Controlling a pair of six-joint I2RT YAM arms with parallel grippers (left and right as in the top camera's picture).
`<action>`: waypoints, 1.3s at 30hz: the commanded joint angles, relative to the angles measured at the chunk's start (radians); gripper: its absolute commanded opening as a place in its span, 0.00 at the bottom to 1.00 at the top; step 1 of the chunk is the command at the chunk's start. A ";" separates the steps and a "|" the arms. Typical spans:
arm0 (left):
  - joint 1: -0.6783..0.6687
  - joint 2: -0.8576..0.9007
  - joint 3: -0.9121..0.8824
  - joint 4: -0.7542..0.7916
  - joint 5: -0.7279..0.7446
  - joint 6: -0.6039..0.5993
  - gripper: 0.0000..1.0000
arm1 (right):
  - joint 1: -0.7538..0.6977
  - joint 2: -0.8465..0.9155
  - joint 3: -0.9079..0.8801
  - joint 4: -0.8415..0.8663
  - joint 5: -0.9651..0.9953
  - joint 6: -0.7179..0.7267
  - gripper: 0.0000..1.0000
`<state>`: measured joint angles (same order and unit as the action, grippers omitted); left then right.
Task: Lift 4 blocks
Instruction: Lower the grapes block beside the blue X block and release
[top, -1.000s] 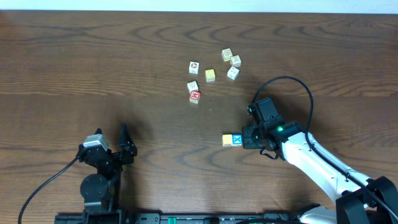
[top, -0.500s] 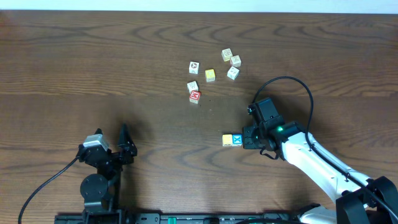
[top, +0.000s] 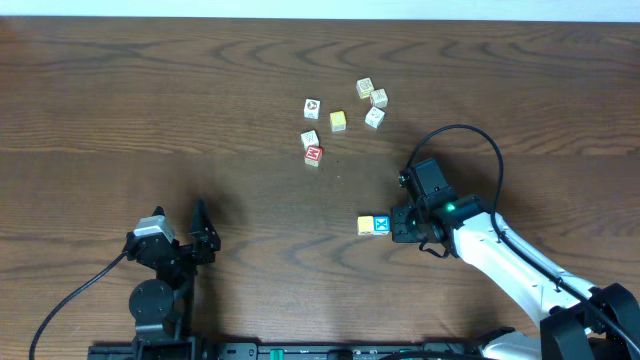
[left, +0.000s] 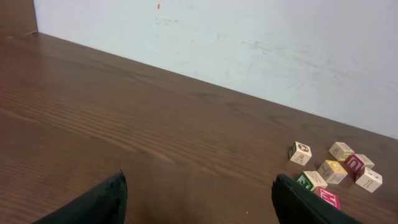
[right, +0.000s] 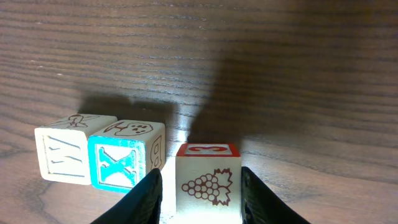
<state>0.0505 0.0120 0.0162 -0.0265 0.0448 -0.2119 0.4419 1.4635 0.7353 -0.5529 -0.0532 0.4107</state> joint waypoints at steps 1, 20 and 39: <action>-0.001 -0.001 -0.012 -0.044 -0.030 0.008 0.75 | 0.005 0.001 -0.010 -0.003 0.003 0.004 0.36; -0.001 -0.001 -0.012 -0.044 -0.030 0.008 0.75 | 0.005 0.001 -0.081 0.071 0.037 0.082 0.43; -0.001 -0.001 -0.012 -0.044 -0.030 0.008 0.75 | 0.003 0.001 -0.041 0.116 0.050 0.052 0.42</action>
<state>0.0505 0.0120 0.0158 -0.0265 0.0448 -0.2119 0.4419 1.4639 0.6632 -0.4374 -0.0231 0.4702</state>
